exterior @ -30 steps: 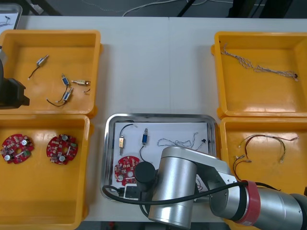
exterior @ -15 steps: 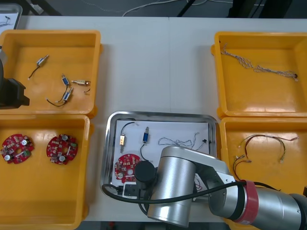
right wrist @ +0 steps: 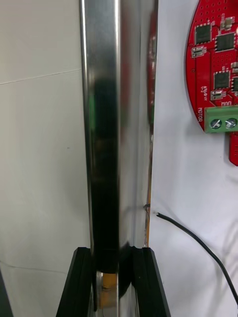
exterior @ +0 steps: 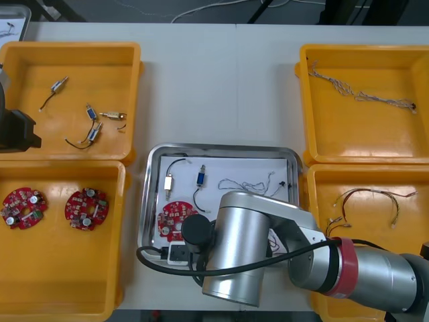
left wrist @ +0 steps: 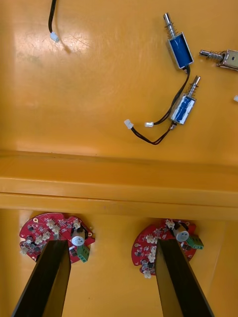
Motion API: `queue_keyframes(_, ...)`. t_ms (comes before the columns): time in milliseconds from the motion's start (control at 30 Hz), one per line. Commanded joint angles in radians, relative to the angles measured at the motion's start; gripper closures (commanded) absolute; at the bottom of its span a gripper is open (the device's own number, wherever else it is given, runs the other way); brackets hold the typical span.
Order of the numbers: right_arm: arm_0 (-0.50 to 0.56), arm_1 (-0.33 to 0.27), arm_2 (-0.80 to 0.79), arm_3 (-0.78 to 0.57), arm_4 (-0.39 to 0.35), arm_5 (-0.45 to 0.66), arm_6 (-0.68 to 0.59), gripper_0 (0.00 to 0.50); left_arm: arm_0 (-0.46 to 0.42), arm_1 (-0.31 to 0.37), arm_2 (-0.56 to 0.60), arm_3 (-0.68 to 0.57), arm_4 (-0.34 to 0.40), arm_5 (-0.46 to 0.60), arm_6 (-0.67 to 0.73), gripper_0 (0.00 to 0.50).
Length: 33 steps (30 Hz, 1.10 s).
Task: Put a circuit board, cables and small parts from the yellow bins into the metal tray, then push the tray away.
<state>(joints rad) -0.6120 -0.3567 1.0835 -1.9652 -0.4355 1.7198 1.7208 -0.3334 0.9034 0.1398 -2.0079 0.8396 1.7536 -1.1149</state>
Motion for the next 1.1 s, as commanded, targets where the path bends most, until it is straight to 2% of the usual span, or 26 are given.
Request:
queue_keyframes(33,-0.066,-0.005,0.013,-0.012,-0.014,-0.002,0.065,0.500,0.014,0.045,0.032,-0.029,-0.010,-0.009,-0.102,0.000)
queue_keyframes(667,-0.207,-0.022,0.009,0.058,0.004,-0.037,0.060,0.500,0.014,0.045,0.032,-0.029,-0.010,-0.009,-0.102,0.000)
queue_keyframes(1100,-0.299,-0.064,-0.016,0.091,0.006,-0.072,0.057,0.500,0.014,0.045,0.032,-0.029,-0.010,-0.009,-0.102,0.000)
